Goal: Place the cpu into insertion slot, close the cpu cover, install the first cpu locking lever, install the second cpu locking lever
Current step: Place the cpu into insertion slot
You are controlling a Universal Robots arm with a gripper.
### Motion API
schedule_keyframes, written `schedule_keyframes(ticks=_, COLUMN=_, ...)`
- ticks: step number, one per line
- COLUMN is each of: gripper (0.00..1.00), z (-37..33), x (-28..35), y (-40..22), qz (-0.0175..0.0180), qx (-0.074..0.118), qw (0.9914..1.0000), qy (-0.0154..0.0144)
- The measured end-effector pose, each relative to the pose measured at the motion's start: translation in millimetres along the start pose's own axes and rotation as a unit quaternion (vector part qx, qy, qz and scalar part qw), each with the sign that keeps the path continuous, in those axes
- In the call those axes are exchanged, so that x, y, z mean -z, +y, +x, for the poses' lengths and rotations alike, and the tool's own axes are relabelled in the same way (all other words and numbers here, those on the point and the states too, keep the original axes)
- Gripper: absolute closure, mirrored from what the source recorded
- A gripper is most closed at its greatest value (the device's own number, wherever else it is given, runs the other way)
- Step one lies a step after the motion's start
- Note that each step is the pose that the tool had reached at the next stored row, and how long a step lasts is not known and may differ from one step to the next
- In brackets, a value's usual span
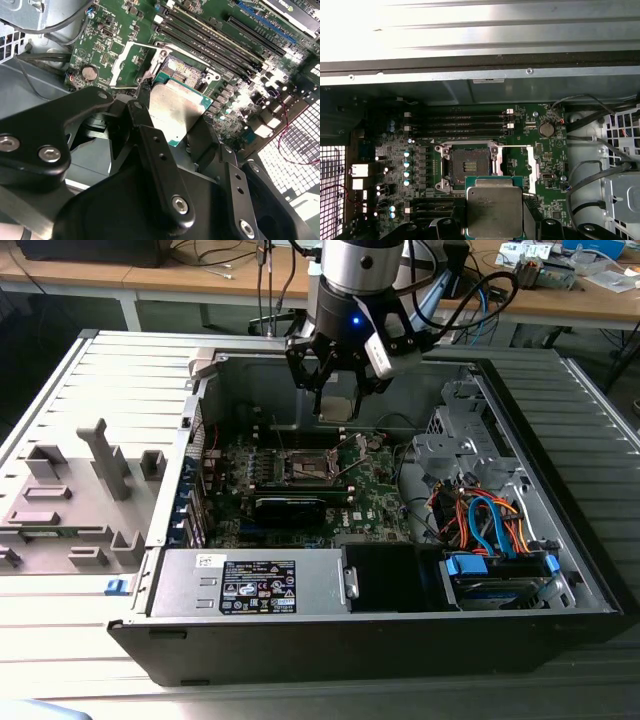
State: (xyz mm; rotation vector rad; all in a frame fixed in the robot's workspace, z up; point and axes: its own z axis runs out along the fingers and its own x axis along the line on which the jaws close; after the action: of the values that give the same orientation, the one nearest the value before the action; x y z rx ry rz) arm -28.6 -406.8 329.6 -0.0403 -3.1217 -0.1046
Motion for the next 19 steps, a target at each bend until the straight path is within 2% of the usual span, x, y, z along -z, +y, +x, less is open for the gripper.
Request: schedule_keyframes(ticks=19, gripper=0.45, z=-0.1, x=-3.2, y=-1.4, qz=0.0000, qx=0.000, qw=1.00000, qy=0.0000)
